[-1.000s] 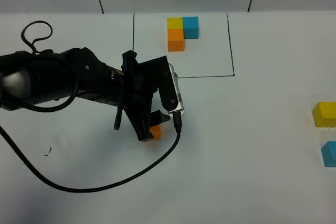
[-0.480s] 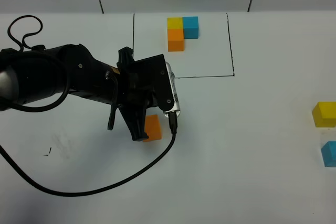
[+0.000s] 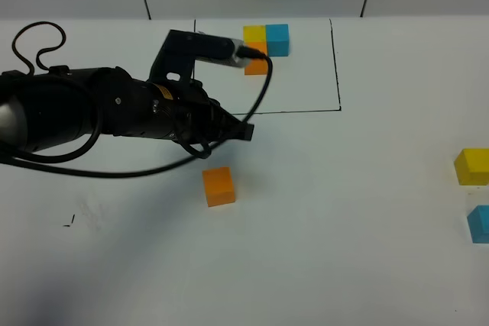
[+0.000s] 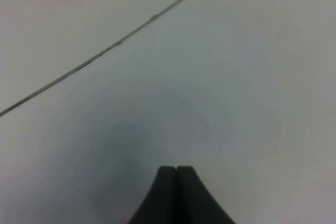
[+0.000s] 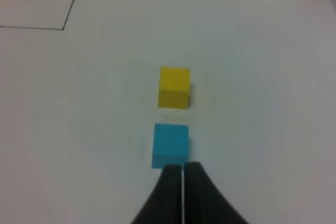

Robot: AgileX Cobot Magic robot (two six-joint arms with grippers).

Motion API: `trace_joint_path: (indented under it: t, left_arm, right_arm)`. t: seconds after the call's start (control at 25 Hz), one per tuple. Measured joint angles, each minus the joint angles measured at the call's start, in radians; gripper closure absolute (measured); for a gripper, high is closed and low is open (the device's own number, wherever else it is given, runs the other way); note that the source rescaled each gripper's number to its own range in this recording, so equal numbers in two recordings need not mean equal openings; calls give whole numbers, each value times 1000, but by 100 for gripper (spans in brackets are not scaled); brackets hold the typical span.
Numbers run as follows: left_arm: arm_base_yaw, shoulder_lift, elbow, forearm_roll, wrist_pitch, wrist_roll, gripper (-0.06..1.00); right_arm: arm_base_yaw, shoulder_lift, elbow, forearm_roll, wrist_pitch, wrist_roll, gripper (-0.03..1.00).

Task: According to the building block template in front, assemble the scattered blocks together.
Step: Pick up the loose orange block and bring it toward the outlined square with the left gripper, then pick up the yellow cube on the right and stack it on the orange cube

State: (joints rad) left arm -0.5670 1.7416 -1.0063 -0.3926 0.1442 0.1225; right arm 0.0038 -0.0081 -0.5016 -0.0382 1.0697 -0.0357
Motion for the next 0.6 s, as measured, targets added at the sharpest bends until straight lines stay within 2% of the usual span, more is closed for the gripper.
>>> trace_joint_path:
  t: [0.08, 0.12, 0.2, 0.32, 0.6]
  left_arm:
    - [0, 0, 0, 102, -28, -198, 94]
    - [0, 0, 0, 154, -38, -267, 94]
    - [0, 0, 0, 230, -42, -327, 94]
    - [7, 0, 0, 273, -33, -316, 94]
    - [59, -53, 0, 284, 48, -143, 94]
  right_arm:
    - [0, 0, 0, 0, 0, 0, 96]
    - [0, 0, 0, 0, 0, 0, 96]
    - [0, 0, 0, 0, 0, 0, 96]
    - [0, 0, 0, 0, 0, 0, 96]
    - [0, 0, 0, 0, 0, 0, 96]
